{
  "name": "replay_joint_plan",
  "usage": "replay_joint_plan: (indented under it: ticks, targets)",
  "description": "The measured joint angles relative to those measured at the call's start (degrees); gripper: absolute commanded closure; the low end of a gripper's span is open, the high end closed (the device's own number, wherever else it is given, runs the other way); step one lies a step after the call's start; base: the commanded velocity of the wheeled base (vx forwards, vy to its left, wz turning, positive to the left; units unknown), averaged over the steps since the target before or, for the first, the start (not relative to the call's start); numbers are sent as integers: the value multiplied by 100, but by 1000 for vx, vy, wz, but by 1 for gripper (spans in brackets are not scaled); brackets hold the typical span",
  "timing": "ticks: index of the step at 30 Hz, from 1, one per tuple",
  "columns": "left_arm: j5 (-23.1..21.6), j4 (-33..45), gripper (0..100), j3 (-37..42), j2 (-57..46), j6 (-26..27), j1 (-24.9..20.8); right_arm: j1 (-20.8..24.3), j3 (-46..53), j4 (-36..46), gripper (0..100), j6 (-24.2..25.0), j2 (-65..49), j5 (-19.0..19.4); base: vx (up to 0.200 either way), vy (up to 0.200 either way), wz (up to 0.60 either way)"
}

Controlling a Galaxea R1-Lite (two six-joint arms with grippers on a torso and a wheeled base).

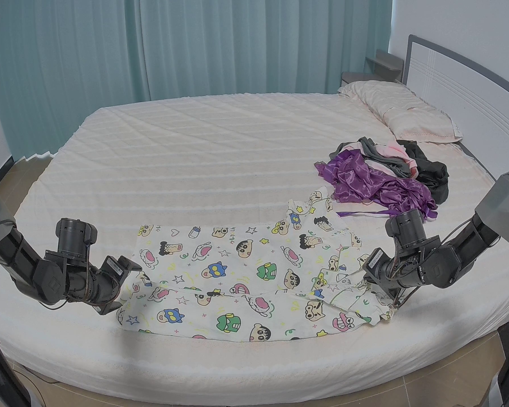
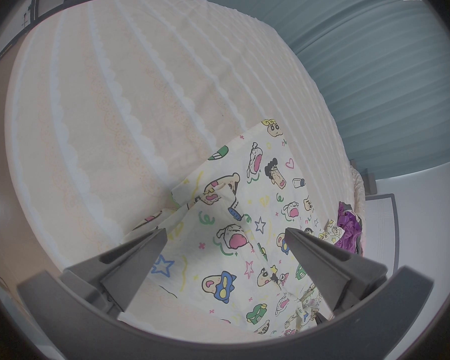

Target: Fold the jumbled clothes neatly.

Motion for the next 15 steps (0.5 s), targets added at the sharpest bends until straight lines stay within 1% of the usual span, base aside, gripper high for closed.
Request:
replay_joint_plan:
  ticks: [5, 9, 11, 15]
  targets:
    - [0, -2, 0, 0, 21, 0, -15, 11, 17, 69, 100, -9, -202, -28, 0, 0, 0]
    - [0, -2, 0, 2, 30, 0, -22, 83, 52, 327, 100, -20, -494, -61, 0, 0, 0]
    - [0, -2, 0, 7, 32, 0, -26, 143, 72, 482, 100, -23, -656, -148, 0, 0, 0]
    - [0, -6, 0, 27, 39, 0, -44, 341, 204, 606, 100, -66, -951, -449, 0, 0, 0]
